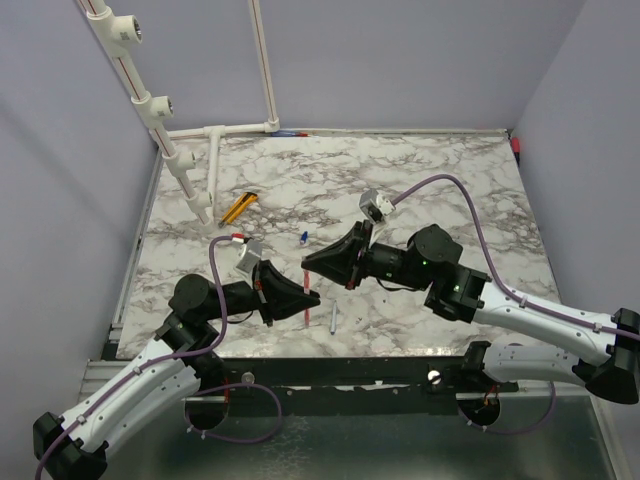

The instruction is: Insert the pens into the pen caps

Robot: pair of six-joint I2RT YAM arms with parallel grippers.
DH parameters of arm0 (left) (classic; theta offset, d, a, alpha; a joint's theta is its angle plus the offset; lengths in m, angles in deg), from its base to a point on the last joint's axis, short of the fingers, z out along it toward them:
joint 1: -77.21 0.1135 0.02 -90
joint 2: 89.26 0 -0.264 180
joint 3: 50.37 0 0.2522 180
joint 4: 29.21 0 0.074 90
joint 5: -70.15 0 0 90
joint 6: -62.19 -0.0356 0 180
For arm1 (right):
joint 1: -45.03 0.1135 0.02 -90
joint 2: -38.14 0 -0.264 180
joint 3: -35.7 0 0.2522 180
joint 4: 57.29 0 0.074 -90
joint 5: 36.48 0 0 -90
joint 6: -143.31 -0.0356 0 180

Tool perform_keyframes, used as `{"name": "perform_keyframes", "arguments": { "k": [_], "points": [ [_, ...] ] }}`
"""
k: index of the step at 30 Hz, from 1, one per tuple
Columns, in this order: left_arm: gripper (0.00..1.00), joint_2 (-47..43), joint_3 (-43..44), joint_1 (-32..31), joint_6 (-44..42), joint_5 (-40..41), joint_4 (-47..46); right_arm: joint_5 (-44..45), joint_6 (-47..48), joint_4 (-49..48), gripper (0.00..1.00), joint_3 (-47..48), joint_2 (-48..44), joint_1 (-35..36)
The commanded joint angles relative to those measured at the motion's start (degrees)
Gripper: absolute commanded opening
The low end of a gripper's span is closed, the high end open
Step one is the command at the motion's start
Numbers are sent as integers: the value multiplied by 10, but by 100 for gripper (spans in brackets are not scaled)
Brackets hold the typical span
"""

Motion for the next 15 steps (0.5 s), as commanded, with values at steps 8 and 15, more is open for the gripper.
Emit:
{"name": "perform_keyframes", "arguments": {
  "k": [8, 15],
  "points": [
    [0, -9, -2, -5, -1, 13, -16, 13, -1, 12, 1, -10, -5, 15],
    [0, -13, -3, -5, -3, 27, -16, 18, -6, 12, 1, -18, -8, 24]
  ]
}}
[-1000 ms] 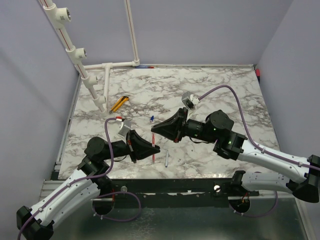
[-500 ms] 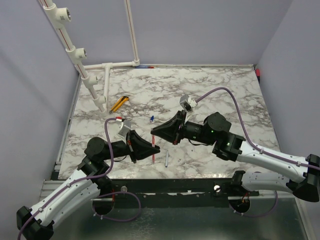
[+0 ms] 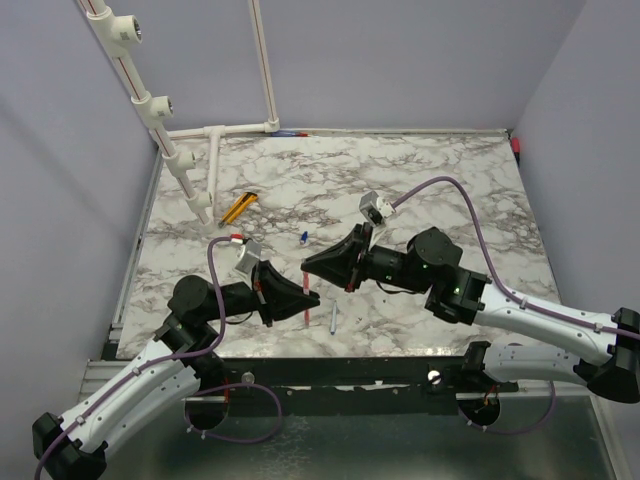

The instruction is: Insert the pens into the pen caps

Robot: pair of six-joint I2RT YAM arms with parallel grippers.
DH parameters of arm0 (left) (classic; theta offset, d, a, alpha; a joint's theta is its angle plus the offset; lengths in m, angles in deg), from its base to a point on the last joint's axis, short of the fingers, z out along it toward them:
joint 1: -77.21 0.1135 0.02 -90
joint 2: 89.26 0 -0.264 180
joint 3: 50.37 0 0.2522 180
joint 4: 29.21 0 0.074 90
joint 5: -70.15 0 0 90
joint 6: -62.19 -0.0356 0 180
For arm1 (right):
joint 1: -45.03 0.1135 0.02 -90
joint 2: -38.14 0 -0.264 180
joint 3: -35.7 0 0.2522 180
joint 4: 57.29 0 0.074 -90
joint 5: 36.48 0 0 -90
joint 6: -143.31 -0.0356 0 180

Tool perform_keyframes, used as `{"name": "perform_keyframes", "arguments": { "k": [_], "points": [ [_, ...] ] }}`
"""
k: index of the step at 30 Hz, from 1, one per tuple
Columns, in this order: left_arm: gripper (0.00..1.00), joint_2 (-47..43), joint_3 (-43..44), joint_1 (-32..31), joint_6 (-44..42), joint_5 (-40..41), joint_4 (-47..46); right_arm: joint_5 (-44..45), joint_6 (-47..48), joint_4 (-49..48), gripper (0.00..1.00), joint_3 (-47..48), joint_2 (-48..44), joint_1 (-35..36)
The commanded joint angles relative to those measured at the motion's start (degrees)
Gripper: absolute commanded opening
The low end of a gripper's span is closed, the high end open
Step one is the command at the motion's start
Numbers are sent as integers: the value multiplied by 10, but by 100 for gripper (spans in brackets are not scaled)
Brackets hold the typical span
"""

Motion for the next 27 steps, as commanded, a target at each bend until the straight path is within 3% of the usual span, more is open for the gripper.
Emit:
{"name": "perform_keyframes", "arguments": {
  "k": [1, 8, 16, 27],
  "points": [
    [0, -8, -3, -1, -3, 24, -17, 12, -3, 14, 1, -14, -6, 12],
    [0, -6, 3, -1, -10, 41, -16, 23, 2, 14, 1, -24, -14, 22],
    [0, 8, 13, -1, -34, 46, -9, 23, 13, 36, 9, -16, -21, 25],
    [0, -3, 7, -2, -37, 49, 3, 56, 37, 101, 47, 17, -45, 25]
  ]
}}
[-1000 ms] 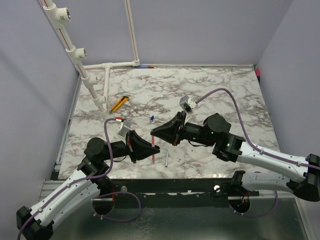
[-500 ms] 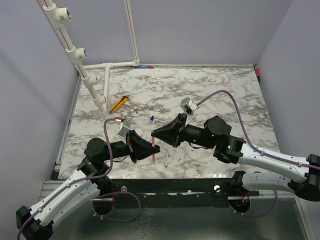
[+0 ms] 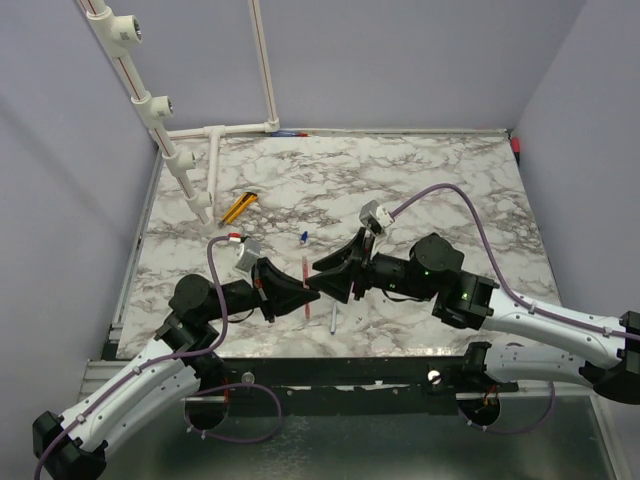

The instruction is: Insert the pens into the pen caps

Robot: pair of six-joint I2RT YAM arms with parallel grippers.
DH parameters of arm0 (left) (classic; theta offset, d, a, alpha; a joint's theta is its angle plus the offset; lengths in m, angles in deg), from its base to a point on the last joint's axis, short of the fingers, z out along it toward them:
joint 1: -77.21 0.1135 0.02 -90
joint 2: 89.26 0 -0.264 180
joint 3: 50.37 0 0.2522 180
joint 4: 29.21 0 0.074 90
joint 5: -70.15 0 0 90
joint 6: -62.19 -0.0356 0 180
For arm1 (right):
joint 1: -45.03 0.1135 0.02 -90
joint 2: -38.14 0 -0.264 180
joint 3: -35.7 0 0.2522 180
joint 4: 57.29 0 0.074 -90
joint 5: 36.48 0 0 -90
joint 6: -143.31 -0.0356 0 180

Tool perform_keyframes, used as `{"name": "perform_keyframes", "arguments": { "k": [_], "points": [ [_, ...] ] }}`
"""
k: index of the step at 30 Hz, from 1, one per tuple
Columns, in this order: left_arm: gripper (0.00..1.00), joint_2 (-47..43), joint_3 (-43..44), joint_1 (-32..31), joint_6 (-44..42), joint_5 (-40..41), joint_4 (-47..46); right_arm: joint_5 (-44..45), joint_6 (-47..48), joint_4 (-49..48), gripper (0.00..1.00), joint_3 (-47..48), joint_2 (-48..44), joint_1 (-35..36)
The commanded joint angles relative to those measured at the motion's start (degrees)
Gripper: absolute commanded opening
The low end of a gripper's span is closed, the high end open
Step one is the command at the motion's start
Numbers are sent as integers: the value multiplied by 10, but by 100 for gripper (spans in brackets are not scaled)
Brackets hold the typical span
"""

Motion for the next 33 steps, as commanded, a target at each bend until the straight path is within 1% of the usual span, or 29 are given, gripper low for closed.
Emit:
{"name": "perform_keyframes", "arguments": {
  "k": [1, 7, 10, 12, 21, 23, 26, 33],
  "points": [
    [0, -10, 7, 0, -13, 16, 5, 30, 23, 56, 49, 35, -19, 4],
    [0, -10, 9, 0, -18, 15, 15, 67, 28, 127, 54, 104, 4, 4],
    [0, -9, 9, 0, -18, 14, 18, 76, 26, 158, 54, 140, 24, 4],
    [0, -9, 9, 0, -18, 14, 19, 71, 22, 161, 53, 155, 35, 4],
    [0, -9, 10, 0, -21, 11, 23, 66, 15, 207, 45, 210, 91, 4],
    [0, -9, 10, 0, -22, 11, 24, 65, 13, 212, 43, 213, 97, 4],
    [0, -9, 11, 0, -23, 10, 25, 59, 13, 212, 37, 211, 101, 4],
    [0, -7, 12, 0, -25, 11, 27, 50, 13, 218, 32, 207, 109, 4]
  ]
}}
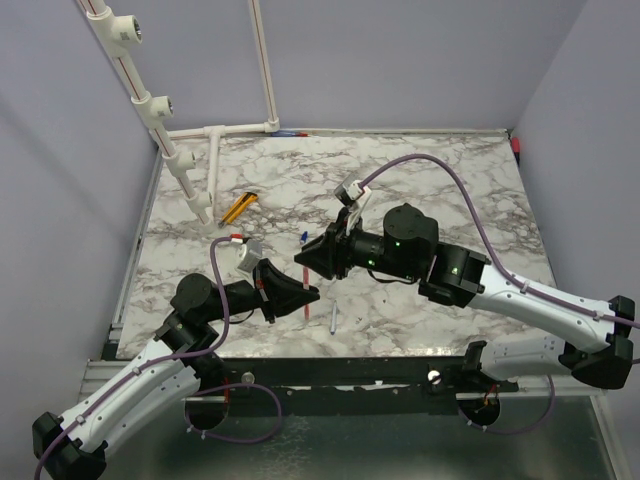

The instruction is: Insert the pens into the pen caps

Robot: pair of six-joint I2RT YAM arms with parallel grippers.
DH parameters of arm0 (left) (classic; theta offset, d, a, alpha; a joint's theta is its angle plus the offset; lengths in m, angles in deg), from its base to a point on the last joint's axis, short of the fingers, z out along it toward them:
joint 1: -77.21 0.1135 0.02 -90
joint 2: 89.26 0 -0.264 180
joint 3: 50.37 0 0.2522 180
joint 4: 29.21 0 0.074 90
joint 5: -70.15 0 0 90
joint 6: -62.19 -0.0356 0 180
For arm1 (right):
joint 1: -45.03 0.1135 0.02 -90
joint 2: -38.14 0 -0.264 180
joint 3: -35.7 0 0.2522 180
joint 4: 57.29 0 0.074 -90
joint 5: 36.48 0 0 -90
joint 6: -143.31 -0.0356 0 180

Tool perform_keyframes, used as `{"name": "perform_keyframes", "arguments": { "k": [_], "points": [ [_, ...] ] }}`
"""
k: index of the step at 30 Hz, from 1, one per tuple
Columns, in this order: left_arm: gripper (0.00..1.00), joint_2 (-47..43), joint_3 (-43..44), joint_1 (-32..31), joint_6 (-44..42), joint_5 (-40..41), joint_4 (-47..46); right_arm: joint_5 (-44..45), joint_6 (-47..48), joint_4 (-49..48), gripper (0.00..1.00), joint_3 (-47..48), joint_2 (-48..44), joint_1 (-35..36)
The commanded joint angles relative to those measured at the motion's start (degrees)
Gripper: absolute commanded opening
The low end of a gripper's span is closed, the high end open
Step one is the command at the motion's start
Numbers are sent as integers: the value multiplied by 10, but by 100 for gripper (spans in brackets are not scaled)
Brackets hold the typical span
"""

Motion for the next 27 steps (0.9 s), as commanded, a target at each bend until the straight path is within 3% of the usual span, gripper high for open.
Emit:
{"name": "perform_keyframes", "arguments": {
  "k": [1, 7, 10, 13, 16, 27],
  "points": [
    [0, -2, 12, 0, -11, 6, 0, -10, -2, 16, 31, 10, 8, 3],
    [0, -2, 12, 0, -11, 8, 1, -13, -2, 17, 30, 8, 13, 4],
    [0, -1, 12, 0, -10, 8, 1, -15, -3, 17, 25, 8, 14, 5],
    [0, -3, 13, 0, -11, 10, 2, -20, -3, 22, 17, 8, 15, 5],
    [0, -5, 14, 0, -14, 25, 8, -27, -3, 32, 2, 8, 15, 4],
    [0, -11, 55, 0, -57, 94, 51, -64, -28, 52, 1, -27, 0, 4]
  ]
}}
